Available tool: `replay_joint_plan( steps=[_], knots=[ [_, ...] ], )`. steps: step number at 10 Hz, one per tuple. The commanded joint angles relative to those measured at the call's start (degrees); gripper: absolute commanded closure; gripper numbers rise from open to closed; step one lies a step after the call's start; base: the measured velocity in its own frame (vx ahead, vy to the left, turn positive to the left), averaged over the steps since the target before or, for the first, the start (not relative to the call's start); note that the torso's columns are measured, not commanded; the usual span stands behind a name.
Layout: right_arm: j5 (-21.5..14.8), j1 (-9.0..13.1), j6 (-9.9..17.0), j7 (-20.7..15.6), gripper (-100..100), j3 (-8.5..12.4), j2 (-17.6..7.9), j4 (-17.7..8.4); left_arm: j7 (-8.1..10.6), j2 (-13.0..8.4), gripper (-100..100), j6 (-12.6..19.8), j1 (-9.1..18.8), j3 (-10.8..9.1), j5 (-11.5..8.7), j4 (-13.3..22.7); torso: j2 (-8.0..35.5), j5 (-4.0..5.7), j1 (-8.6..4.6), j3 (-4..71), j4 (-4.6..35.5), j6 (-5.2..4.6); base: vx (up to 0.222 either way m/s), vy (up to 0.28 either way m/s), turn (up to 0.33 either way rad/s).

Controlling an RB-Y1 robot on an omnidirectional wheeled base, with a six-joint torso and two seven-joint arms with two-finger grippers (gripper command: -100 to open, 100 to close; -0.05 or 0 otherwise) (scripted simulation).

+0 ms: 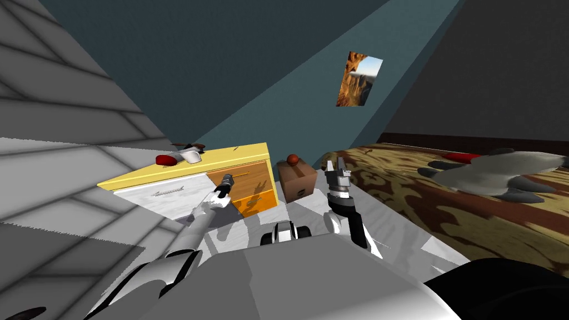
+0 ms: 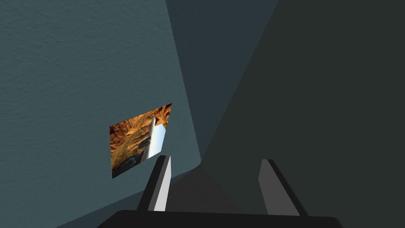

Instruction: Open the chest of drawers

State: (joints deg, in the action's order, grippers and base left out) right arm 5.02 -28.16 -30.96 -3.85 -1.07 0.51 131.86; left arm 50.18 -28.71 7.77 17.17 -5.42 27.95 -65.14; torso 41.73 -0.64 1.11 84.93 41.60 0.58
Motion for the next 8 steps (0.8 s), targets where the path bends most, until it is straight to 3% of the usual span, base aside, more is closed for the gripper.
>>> replay_joint_plan(
  steps=[1,2,3,4,5,6,7,8],
  knots=[
    [0.0,0.0,0.0,0.0,0,0.0,0.0,0.0,-3.62,2.2,100,3.0,-3.4,2.73,-2.9,-4.6,0.2,0.1,-0.15,-0.1,0.2,-0.23,0.106,0.061,0.313],
    [0.0,0.0,0.0,0.0,0,0.0,0.0,0.0,-5.12,2.2,100,2.7,-3.8,3.23,-3.8,-5.1,-0.2,0.03,0.02,0.0,0.0,0.01,0.137,0.043,0.382],
    [0.0,0.0,0.0,0.0,0,0.0,0.0,0.0,-6.26,2.2,100,3.0,-5.4,3.23,-4.6,-8.6,-0.3,0.0,0.11,0.2,-0.1,0.16,0.079,-0.004,0.069],
    [0.0,0.0,0.0,0.0,0,0.0,0.0,0.0,-6.26,2.2,100,3.0,-5.6,3.23,-4.6,-10.7,-0.2,0.0,0.01,0.1,-0.1,-0.04,0.023,-0.006,-0.026],
    [0.0,0.0,0.0,0.0,0,0.0,0.0,0.0,-8.73,4.1,100,5.6,-7.4,6.34,-7.7,-13.2,0.0,0.09,-0.25,0.0,0.0,-0.29,0.123,0.033,0.291],
    [0.0,0.0,0.0,0.0,0,0.0,0.0,0.0,-10.09,4.1,100,5.6,-8.1,6.77,-9.1,-14.4,-0.3,0.06,-0.29,0.1,-0.1,-0.24,0.152,0.004,0.359],
    [0.0,0.0,0.0,0.0,0,0.0,0.0,0.0,-11.48,4.1,100,5.6,-9.4,6.77,-9.2,-16.7,-0.4,0.08,-0.2,0.2,-0.2,-0.04,0.082,-0.009,0.105],
    [0.0,0.0,0.0,0.0,0,0.0,0.0,0.0,-11.48,4.1,100,5.6,-9.8,6.77,-9.2,-19.1,-0.2,0.04,-0.17,0.1,-0.1,-0.25,0.02,0.013,-0.005]
  ],
)
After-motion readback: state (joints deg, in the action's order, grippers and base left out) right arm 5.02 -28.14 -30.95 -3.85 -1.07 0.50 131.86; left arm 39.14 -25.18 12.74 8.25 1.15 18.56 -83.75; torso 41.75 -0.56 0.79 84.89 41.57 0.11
